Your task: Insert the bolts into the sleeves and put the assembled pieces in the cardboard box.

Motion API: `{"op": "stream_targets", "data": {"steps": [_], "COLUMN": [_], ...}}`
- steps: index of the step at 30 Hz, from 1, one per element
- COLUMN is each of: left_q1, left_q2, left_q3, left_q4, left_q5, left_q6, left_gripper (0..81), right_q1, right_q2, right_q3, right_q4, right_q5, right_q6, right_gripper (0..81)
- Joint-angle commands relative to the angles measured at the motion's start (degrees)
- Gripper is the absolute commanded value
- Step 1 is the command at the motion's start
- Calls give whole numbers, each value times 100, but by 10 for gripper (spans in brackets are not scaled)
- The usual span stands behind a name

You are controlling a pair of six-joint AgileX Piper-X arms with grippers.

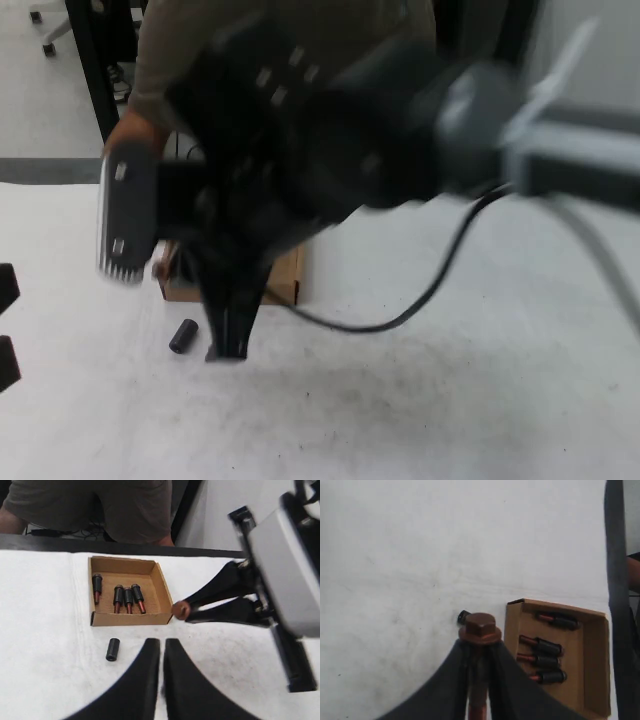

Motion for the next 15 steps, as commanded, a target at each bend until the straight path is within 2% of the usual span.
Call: {"op": "stream_targets", "data": {"steps": [1,5,8,15], "left_q1": [-3,-3,-3,-3], "left_q2": [-49,718,1565,3730], "left_q3": [2,-23,-133,-937], "left_q4": [61,32,-150,-408], "left_q5": [96,121,121,89], "left_q6": [-67,-26,235,881], "left_gripper": [122,234,281,294], "right_q1": [-86,-239,-362,-824], "right_q2": [-293,-695,-934,-1281], "right_q3": [-44,-44,-44,-44], "right_q4": [340,1177,1785,2392], "right_q5": [-79,-80,-80,-379], "right_q6": [237,482,500,798], "right_gripper": [3,3,3,3]}}
